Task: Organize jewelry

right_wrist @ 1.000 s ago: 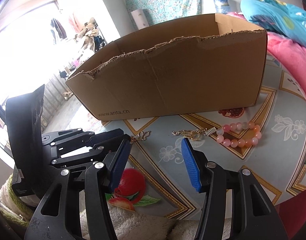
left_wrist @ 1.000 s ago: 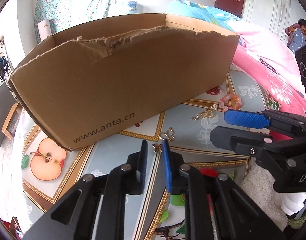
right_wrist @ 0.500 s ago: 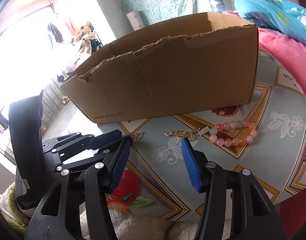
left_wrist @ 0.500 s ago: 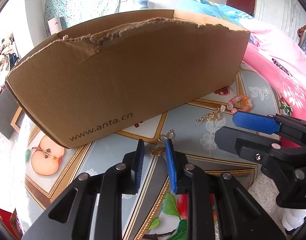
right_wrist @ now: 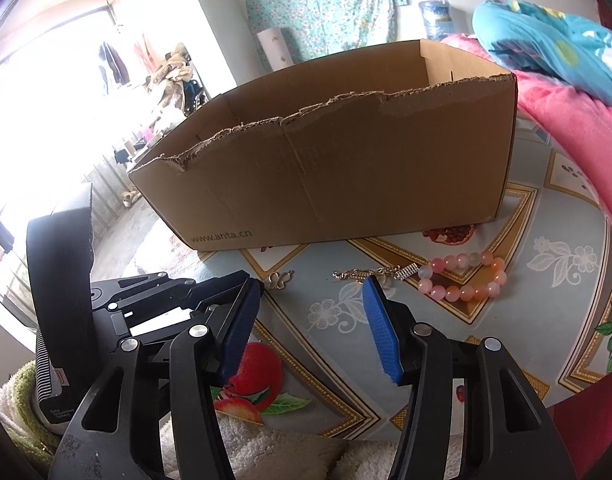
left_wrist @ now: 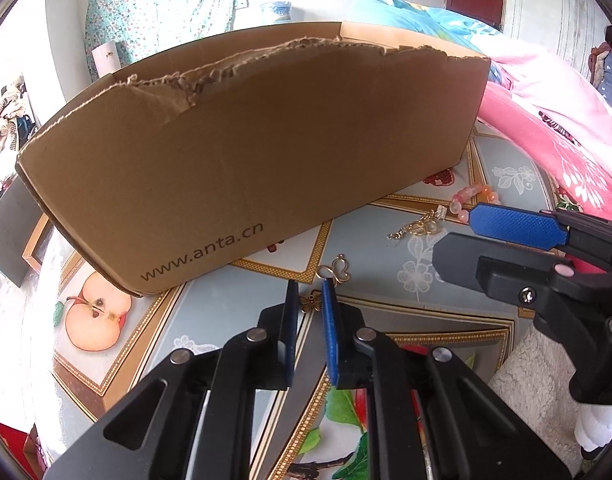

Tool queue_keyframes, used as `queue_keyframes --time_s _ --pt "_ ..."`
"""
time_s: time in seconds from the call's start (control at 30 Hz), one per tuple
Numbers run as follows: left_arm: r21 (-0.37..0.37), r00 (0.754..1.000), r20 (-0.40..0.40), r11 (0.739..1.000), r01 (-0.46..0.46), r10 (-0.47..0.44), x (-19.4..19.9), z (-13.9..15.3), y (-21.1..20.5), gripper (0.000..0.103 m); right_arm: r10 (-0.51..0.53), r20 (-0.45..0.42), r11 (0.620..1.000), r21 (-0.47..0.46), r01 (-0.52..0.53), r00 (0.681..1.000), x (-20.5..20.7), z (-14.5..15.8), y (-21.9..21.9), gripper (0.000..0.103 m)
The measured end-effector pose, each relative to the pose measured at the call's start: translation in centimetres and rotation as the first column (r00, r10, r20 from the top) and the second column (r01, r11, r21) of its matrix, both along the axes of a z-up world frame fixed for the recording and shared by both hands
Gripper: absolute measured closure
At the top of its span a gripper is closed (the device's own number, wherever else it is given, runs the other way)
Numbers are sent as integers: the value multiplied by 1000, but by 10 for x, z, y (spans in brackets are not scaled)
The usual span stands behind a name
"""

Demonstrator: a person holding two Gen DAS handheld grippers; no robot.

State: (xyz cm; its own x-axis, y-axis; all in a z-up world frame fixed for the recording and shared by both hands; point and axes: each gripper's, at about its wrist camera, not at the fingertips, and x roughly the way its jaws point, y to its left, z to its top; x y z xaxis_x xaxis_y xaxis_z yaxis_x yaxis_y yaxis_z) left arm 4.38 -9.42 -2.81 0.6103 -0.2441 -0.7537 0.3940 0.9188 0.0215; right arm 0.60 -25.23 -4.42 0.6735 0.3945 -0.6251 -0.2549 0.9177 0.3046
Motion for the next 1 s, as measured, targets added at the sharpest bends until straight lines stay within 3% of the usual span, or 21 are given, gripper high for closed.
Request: queue_keyframes --time_s 0.07,0.13,0.47,0.6,0.77,1.0 --pt "-11 1000 -4 1000 -1 1 0 0 4 92 6 3 1000 -7 -6 1000 1 1 2 52" --pt "-19 1000 -7 1000 -5 5 0 1 7 103 15 6 1000 -15 -15 1000 2 1 5 52" --pt "-51 998 -5 997 -63 62 2 4 41 103 109 0 990 -92 -108 994 24 -6 35 53" --pt "-57 997 -4 995 -77 77 2 4 51 103 151 -20 984 -95 -153 988 28 -8 42 65" --pt "-67 995 6 993 -94 95 5 4 61 103 229 -45 968 -95 -232 972 22 -11 61 69" --pt "-84 995 -1 991 -100 100 6 3 67 103 193 -56 965 -171 -200 980 28 -20 75 86"
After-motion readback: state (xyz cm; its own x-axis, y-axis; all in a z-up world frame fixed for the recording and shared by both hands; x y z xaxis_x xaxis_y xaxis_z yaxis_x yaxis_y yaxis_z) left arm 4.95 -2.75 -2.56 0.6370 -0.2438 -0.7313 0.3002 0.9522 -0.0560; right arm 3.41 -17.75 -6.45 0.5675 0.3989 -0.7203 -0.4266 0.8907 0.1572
